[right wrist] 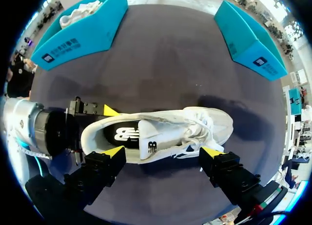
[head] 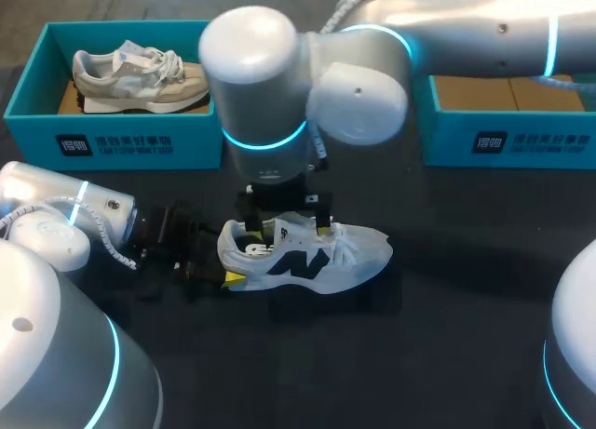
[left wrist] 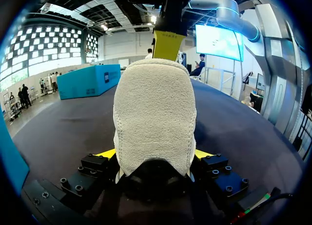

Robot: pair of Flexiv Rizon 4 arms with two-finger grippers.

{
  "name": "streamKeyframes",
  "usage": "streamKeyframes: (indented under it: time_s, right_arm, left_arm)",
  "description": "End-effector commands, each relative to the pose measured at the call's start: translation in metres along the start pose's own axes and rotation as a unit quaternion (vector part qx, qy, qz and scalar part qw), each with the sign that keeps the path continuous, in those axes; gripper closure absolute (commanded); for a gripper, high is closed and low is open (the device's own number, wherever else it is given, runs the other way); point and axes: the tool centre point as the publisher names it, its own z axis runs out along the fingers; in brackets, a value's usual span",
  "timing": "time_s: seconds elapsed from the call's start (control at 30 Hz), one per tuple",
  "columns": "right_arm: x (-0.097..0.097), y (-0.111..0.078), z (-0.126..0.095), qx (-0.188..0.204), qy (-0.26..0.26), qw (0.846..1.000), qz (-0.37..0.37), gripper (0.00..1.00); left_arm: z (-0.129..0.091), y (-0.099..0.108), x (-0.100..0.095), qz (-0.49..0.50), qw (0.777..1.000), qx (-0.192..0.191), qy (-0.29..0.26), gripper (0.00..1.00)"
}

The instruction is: Take the shoe out of the shoebox, open the shoe tongue, remove and reinsert the insole, then place the shoe into the shoebox

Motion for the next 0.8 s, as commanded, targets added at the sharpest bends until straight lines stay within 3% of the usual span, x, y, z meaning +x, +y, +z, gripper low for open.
streamKeyframes:
  time_s: [0.03, 0.8]
  right_arm:
    - [0.008, 0.0, 0.009, -0.001, -0.056, 0.998, 0.012, 0.0]
    - [0.011, -0.006, 0.037, 0.026, -0.121, 0.992, 0.002, 0.0]
  left_arm:
    - [0.002, 0.002, -0.001, 0.0, 1.0, -0.001, 0.001, 1.0]
    - [0.002, 0.002, -0.001, 0.0, 1.0, -0.001, 0.001, 1.0]
